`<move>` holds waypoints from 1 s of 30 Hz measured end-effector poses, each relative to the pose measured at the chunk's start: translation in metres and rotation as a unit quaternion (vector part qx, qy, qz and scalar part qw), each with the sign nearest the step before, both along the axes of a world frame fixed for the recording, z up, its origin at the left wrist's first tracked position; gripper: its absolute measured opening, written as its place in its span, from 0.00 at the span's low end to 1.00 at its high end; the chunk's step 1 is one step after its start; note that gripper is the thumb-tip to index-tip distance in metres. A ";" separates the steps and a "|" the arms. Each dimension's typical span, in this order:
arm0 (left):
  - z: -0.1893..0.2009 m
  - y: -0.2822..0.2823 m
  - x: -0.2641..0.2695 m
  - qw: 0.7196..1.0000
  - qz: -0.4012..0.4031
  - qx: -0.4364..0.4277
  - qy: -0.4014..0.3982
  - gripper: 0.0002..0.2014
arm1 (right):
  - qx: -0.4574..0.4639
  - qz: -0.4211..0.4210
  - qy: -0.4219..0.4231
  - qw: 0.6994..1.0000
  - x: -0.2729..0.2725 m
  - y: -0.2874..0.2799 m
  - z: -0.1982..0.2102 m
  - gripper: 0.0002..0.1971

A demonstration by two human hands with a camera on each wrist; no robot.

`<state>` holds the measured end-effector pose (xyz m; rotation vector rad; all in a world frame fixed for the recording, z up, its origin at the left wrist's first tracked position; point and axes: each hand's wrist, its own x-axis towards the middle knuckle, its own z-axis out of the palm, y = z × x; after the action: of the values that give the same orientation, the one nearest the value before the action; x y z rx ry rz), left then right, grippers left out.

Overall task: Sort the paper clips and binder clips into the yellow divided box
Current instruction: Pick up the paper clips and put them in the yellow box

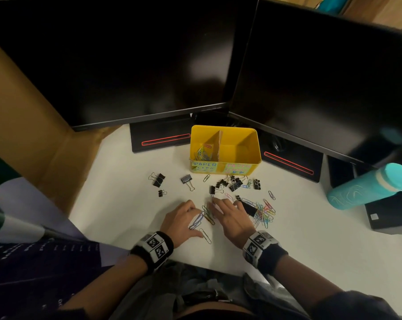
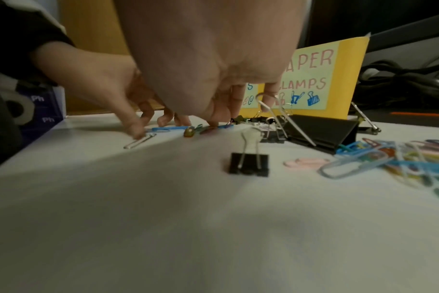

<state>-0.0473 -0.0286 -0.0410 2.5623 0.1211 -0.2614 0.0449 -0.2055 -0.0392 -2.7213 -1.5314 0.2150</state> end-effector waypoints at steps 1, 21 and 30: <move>-0.001 -0.002 0.003 1.000 0.010 -0.013 -0.012 0.24 | -0.001 0.009 0.004 1.000 0.001 -0.003 0.000 0.37; -0.004 0.021 0.014 0.990 0.040 -0.133 -0.015 0.22 | 0.101 0.006 0.045 0.994 -0.025 -0.014 0.000 0.18; -0.003 0.008 0.024 0.997 0.018 -0.068 -0.024 0.17 | 0.107 -0.099 0.055 0.988 0.002 0.005 0.003 0.25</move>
<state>-0.0235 -0.0204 -0.0444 2.4273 0.1280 -0.1876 0.0472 -0.2006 -0.0360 -2.6192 -1.1724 0.1818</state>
